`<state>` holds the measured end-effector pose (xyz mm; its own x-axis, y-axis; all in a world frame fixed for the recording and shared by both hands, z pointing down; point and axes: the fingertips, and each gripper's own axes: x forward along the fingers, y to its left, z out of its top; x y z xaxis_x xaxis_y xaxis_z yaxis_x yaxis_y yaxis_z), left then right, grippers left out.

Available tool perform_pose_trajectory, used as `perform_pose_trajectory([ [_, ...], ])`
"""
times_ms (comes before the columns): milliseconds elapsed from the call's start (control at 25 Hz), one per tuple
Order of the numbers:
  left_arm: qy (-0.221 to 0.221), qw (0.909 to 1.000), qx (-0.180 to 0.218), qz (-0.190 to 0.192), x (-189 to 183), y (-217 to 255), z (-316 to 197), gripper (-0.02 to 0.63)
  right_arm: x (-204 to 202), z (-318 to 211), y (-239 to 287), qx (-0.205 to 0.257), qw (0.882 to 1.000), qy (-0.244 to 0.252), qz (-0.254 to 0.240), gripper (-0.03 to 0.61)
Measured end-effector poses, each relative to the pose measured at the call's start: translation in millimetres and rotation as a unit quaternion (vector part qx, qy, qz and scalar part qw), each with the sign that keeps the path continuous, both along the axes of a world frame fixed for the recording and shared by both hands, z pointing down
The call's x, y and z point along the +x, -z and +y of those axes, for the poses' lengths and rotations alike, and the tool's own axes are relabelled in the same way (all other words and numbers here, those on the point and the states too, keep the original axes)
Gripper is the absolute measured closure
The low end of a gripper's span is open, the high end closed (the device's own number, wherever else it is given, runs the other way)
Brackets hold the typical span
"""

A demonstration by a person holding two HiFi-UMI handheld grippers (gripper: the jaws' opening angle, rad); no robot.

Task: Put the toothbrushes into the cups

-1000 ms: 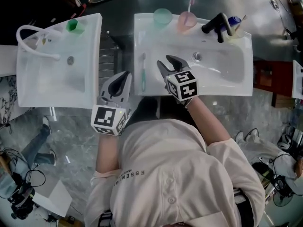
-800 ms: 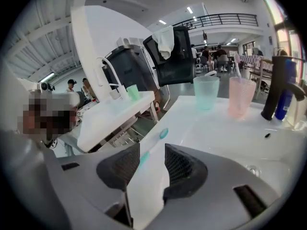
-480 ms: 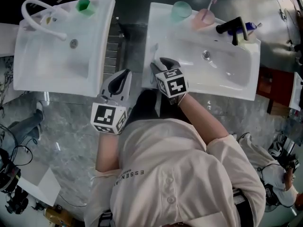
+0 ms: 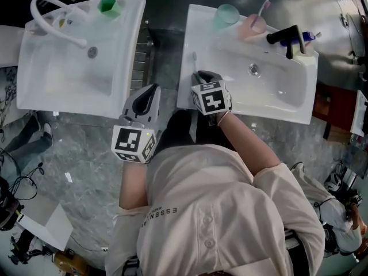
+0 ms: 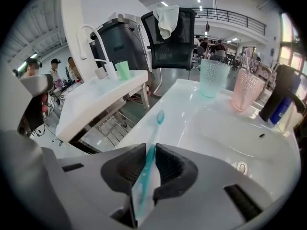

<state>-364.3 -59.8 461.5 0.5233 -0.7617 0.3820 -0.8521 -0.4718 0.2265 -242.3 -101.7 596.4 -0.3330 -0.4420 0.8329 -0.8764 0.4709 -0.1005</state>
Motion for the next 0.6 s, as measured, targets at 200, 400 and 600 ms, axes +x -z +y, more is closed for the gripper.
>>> perform_pose_trajectory([
  [200, -0.017, 0.9999, 0.002, 0.002, 12.6, 0.4, -2.8, 0.611, 3.4, 0.1, -0.5, -0.022, 0.999, 0.032, -0.013, 0.528],
  [400, -0.029, 0.9995, 0.006, 0.0, 21.3, 4.5, -10.8, 0.611, 3.1, 0.1, 3.8, -0.019, 0.998, 0.044, -0.031, 0.528],
  [600, -0.037, 0.9992, 0.015, -0.004, 28.9, 12.7, -19.7, 0.611, 7.8, -14.9, 38.5, 0.045, 0.996, 0.049, -0.056, 0.528],
])
